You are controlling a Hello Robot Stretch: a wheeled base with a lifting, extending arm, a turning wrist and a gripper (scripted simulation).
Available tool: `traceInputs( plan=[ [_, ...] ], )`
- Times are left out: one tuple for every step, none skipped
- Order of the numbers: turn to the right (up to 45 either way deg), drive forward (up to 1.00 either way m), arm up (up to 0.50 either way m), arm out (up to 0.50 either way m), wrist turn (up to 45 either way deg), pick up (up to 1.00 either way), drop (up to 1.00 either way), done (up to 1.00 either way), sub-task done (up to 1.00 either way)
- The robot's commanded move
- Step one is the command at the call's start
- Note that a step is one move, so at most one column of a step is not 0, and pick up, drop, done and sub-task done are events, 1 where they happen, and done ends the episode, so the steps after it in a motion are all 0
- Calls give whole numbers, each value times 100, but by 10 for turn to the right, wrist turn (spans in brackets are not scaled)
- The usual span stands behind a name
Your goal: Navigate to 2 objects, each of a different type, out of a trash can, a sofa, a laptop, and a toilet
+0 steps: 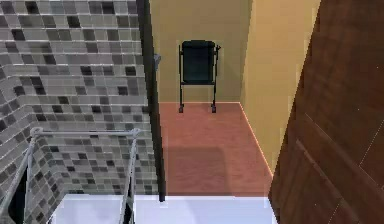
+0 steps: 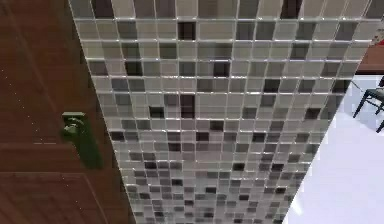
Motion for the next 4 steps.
traceInputs(
  plan=[
    [0, 100, 0, 0, 0, 0, 0, 0, 0],
    [30, 0, 0, 0, 0, 0, 0, 0, 0],
    [450, 0, 0, 0, 0, 0, 0, 0, 0],
    [450, 0, 0, 0, 0, 0, 0, 0, 0]
  ],
)
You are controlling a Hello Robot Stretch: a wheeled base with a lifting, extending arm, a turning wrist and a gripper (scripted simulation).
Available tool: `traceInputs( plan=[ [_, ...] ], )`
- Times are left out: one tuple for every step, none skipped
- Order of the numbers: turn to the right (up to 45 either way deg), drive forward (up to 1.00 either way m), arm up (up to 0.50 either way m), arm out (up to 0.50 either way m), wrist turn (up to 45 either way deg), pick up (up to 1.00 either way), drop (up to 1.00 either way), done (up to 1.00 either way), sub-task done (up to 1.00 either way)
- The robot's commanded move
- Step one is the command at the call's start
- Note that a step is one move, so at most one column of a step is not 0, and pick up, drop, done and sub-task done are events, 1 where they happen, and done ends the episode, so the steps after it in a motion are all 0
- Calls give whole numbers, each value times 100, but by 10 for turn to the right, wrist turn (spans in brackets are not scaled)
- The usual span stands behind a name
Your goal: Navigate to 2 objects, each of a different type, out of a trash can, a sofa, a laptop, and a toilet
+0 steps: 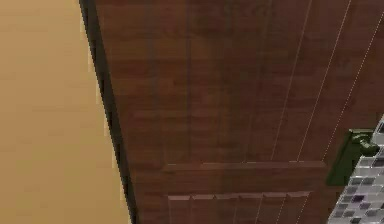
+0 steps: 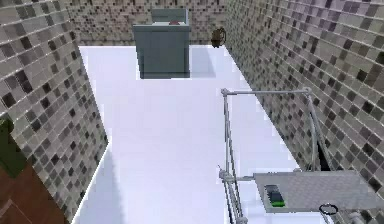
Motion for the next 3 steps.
traceInputs(
  plan=[
    [0, 10, 0, 0, 0, 0, 0, 0, 0],
    [-450, 0, 0, 0, 0, 0, 0, 0, 0],
    [-210, 0, 0, 0, 0, 0, 0, 0, 0]
  ],
)
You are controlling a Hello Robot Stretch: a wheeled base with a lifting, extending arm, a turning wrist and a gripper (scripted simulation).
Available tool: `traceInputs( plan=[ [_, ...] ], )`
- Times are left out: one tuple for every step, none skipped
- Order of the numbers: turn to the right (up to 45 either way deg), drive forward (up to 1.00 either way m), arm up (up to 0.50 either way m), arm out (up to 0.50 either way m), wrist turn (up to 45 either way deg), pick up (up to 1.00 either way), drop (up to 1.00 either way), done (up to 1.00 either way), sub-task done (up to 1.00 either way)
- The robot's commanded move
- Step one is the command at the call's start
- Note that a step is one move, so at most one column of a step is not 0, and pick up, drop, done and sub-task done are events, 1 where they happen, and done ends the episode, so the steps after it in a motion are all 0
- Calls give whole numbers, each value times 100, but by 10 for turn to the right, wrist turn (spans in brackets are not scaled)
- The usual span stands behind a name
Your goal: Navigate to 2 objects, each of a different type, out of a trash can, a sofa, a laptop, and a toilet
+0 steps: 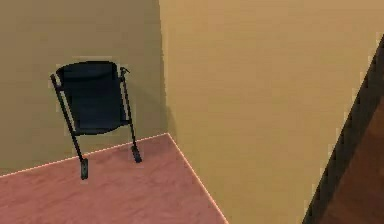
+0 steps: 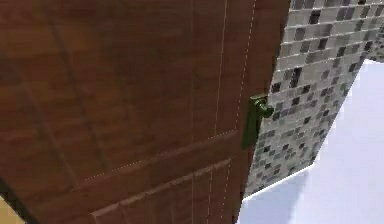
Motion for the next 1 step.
traceInputs(
  plan=[
    [0, 45, 0, 0, 0, 0, 0, 0, 0]
  ],
)
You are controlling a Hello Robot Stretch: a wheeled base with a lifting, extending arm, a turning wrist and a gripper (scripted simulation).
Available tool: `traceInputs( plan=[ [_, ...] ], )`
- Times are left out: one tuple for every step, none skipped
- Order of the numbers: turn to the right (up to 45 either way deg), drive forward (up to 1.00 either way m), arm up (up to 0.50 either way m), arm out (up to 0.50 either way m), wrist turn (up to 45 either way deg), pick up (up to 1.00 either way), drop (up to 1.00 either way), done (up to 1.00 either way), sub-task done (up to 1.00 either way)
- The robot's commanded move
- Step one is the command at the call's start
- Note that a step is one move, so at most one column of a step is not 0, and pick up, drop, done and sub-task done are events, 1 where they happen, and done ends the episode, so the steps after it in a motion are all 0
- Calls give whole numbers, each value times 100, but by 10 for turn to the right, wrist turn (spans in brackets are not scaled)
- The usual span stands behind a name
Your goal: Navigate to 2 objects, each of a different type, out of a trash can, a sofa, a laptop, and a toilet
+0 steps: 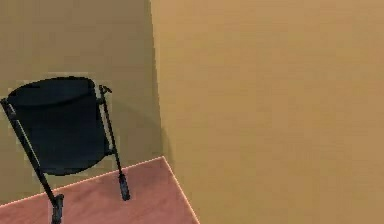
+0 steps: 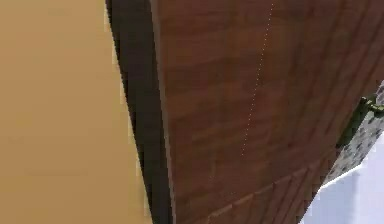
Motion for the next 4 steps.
traceInputs(
  plan=[
    [-450, 0, 0, 0, 0, 0, 0, 0, 0],
    [-450, 0, 0, 0, 0, 0, 0, 0, 0],
    [-150, 0, 0, 0, 0, 0, 0, 0, 0],
    [0, 15, 0, 0, 0, 0, 0, 0, 0]
  ],
)
